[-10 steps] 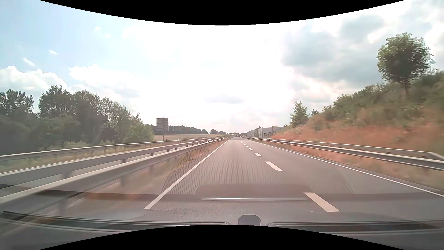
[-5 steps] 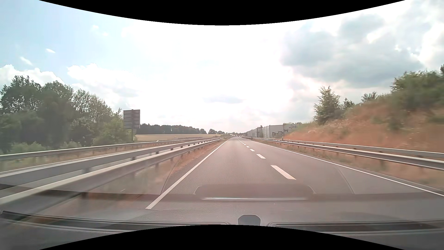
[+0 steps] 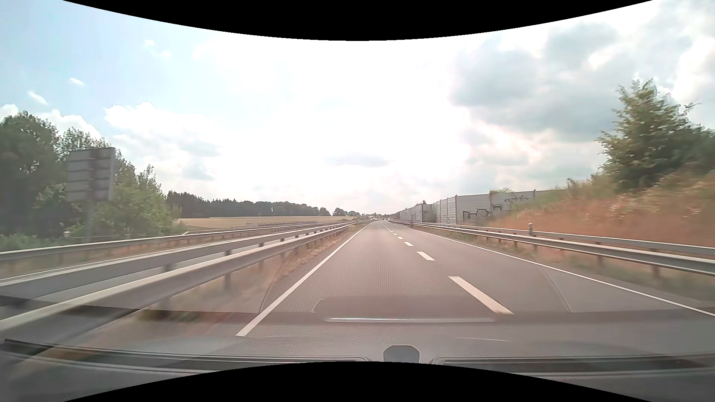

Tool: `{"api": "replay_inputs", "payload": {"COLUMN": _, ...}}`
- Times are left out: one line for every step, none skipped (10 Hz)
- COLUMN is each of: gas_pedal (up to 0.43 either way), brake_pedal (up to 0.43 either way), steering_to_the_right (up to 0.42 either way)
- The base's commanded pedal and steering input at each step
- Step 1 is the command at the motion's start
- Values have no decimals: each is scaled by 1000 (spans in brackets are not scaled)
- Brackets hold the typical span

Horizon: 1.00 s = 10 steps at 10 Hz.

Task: Follow the waypoints while adhering to traffic rules and regulations

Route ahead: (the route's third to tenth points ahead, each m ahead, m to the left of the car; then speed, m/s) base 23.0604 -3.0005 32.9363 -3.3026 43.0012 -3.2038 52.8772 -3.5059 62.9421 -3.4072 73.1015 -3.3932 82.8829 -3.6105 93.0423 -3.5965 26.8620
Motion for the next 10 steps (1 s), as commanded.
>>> {"api": "replay_inputs", "payload": {"gas_pedal": 240, "brake_pedal": 0, "steering_to_the_right": 1}}
{"api": "replay_inputs", "payload": {"gas_pedal": 240, "brake_pedal": 0, "steering_to_the_right": 1}}
{"api": "replay_inputs", "payload": {"gas_pedal": 240, "brake_pedal": 0, "steering_to_the_right": 1}}
{"api": "replay_inputs", "payload": {"gas_pedal": 240, "brake_pedal": 0, "steering_to_the_right": 1}}
{"api": "replay_inputs", "payload": {"gas_pedal": 240, "brake_pedal": 0, "steering_to_the_right": 0}}
{"api": "replay_inputs", "payload": {"gas_pedal": 248, "brake_pedal": 0, "steering_to_the_right": 0}}
{"api": "replay_inputs", "payload": {"gas_pedal": 248, "brake_pedal": 0, "steering_to_the_right": 0}}
{"api": "replay_inputs", "payload": {"gas_pedal": 248, "brake_pedal": 0, "steering_to_the_right": 0}}
{"api": "replay_inputs", "payload": {"gas_pedal": 248, "brake_pedal": 0, "steering_to_the_right": -1}}
{"api": "replay_inputs", "payload": {"gas_pedal": 248, "brake_pedal": 0, "steering_to_the_right": -1}}
